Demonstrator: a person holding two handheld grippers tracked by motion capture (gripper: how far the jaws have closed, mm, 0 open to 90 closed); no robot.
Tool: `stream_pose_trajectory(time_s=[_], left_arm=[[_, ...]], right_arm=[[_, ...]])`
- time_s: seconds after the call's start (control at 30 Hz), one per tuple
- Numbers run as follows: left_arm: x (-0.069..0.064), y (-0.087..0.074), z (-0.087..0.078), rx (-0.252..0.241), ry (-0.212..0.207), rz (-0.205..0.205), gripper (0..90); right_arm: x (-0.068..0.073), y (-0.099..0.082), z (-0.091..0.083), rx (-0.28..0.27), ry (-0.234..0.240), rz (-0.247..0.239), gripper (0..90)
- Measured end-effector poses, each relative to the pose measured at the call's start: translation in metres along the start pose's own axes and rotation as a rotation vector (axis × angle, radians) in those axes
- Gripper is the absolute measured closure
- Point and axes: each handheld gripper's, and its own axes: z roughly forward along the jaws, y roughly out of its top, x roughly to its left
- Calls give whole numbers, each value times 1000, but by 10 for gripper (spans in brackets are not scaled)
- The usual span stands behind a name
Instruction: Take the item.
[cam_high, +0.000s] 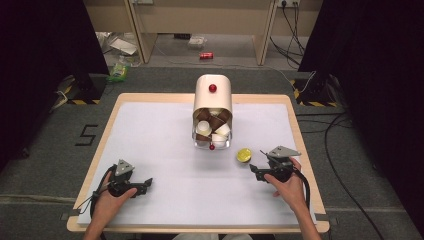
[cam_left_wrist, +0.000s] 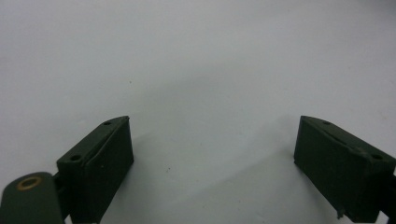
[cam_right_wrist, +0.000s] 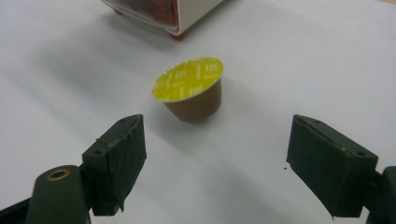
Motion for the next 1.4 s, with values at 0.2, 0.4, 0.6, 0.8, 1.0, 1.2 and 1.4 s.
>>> stream_pose_trajectory(time_s=[0.2,0.4,0.6,0.8,1.0,1.2,1.4], left_arm=[[0,0,0,0,0,0,111],[0,0,0,0,0,0,111],[0,0,0,0,0,0,111],[0,0,0,0,0,0,111],[0,0,0,0,0,0,111],[0,0,0,0,1,0,111],[0,0,0,0,1,0,111]], right_arm=[[-1,-8,-7,7,-10,9,199],[-1,-13,-10,10,-9,12,197],[0,-18,-15,8,-9,14,191],[1,-21,-18,8,-10,15,189],[3,-25,-21,15,-8,17,181],[5,-34,-29,25,-15,16,175],[4,-42,-35,28,-19,24,173]])
